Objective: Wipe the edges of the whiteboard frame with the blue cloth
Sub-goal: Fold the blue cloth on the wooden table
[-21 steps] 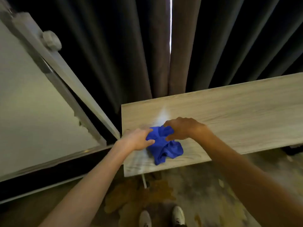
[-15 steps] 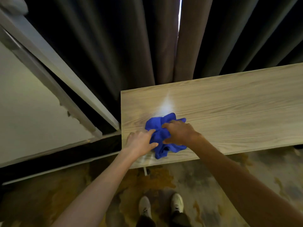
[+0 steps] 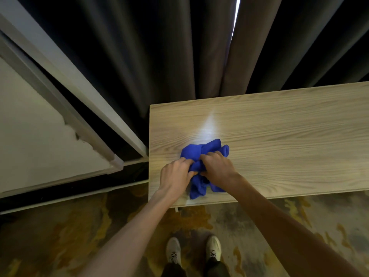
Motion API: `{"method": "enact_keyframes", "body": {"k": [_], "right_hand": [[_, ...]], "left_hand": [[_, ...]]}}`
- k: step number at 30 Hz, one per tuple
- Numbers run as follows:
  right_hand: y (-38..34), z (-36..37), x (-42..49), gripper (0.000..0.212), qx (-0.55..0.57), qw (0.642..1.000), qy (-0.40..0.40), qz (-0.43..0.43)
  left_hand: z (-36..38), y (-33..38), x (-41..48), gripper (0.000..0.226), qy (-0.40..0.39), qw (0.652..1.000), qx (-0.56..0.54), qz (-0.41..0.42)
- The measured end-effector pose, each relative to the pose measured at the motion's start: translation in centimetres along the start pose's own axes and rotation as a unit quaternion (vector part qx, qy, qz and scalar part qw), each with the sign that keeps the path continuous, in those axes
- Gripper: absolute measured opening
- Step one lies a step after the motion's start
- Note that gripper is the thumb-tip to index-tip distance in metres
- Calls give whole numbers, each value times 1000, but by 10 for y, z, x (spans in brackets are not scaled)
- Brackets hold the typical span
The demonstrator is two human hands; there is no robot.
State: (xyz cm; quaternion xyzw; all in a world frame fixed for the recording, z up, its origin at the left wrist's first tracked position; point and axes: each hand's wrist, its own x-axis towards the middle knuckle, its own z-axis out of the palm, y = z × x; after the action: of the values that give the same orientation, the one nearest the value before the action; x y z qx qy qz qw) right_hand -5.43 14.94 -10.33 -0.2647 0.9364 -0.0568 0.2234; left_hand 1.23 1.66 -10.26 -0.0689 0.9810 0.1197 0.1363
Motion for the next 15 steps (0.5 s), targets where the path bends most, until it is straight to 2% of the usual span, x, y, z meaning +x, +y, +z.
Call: {"method": "enact_keyframes", "body": {"k": [6,9,15], "right_hand": [[0,-65,-15,37,137,991,-9,-5],[-11,-114,-30,33,168,985,34,-25],[-55,-227,-76,37,162,968,183,-52]], "left_hand": [[-72,0,-3,31,37,998,-35,43],[-124,2,-10,32,83,993,-32,75],[-249,-3,-48,46,195,970,10,145]]}}
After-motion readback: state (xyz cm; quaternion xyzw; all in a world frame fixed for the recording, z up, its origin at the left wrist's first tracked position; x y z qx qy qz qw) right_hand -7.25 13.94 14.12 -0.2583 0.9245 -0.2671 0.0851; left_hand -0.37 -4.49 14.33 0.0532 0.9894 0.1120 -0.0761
